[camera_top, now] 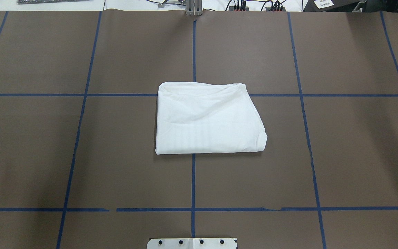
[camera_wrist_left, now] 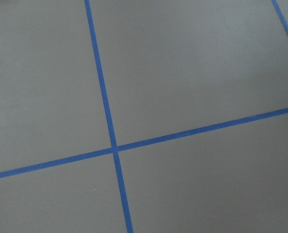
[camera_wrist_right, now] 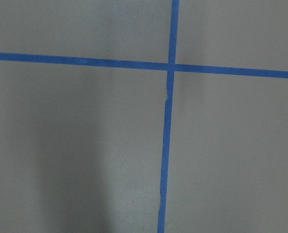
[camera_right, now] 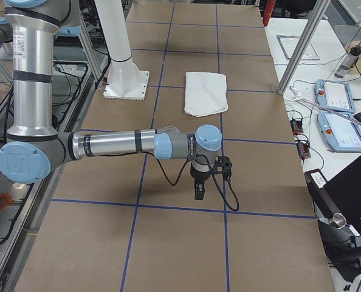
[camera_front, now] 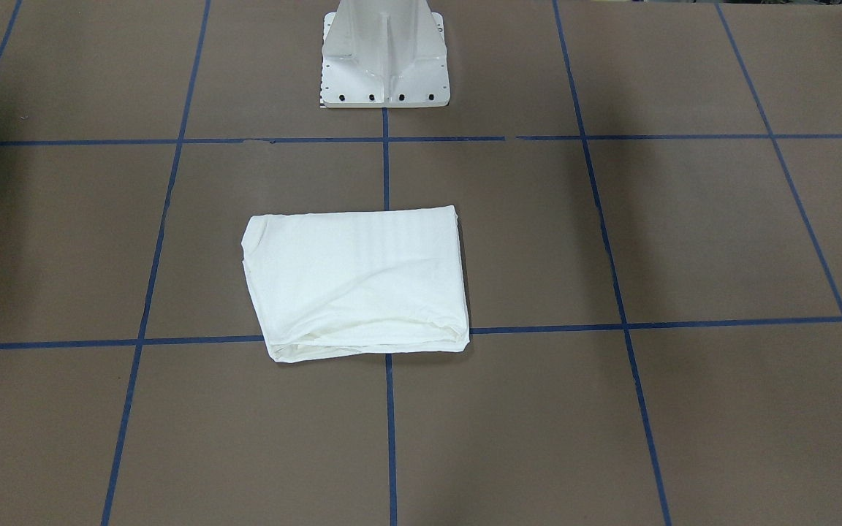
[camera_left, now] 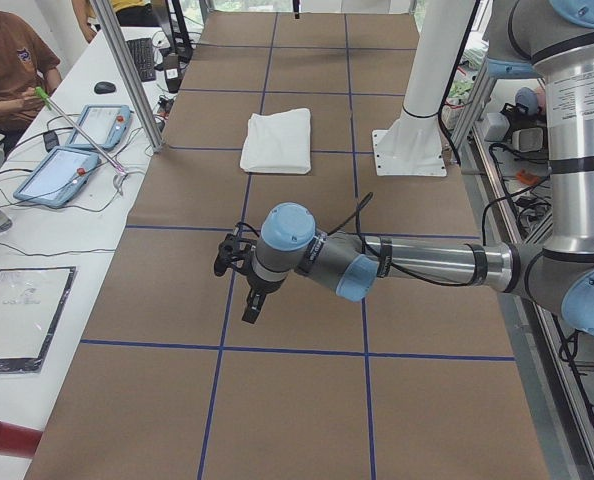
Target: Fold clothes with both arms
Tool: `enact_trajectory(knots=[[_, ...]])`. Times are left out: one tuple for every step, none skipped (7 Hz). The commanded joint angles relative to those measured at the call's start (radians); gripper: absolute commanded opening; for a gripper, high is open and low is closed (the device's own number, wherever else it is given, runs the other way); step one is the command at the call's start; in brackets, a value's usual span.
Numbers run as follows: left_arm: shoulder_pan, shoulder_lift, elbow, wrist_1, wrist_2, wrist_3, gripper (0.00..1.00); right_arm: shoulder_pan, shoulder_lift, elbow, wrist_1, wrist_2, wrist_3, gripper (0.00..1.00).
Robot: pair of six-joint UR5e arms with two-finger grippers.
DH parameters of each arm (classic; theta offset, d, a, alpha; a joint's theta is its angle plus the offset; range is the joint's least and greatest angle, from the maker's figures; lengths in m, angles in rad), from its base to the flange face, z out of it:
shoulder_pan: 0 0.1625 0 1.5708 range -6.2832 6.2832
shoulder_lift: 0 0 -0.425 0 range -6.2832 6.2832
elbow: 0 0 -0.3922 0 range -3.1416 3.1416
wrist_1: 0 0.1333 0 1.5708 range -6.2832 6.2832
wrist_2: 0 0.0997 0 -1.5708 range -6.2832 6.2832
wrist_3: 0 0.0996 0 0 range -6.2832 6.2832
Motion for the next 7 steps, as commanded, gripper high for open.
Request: enact_trajectory(knots=[[-0.008, 0.016, 0.001, 0.0, -0.007, -0.008, 1.0, 0.01, -0.007, 0.011, -0.007, 0.013, 0.002, 1.0], [-0.008, 0.015, -0.008, -0.002, -0.006, -0.009, 1.0, 0.01, -0.008, 0.005, -0.006, 0.031, 0.002, 1.0], [-0.005, 0.003, 0.001, -0.008, 0.002, -0.008, 1.0, 0.01, -0.007, 0.002, 0.0, 0.028, 0.002, 1.0], [-0.005, -0.001, 0.01, -0.009, 0.001, -0.005, 1.0, 0.01, -0.008, 0.009, 0.002, 0.022, 0.002, 1.0], [-0.005, 0.001, 0.002, -0.009, -0.004, -0.005, 1.0, 0.01, -0.008, 0.006, 0.002, 0.022, 0.0, 1.0], [-0.005, -0.001, 0.004, -0.011, -0.004, -0.006, 1.0, 0.01, -0.008, 0.003, 0.002, 0.022, 0.002, 1.0], [-0.004, -0.001, 0.002, -0.012, -0.009, -0.008, 1.0, 0.009, -0.002, 0.003, 0.002, 0.022, 0.006, 1.0]])
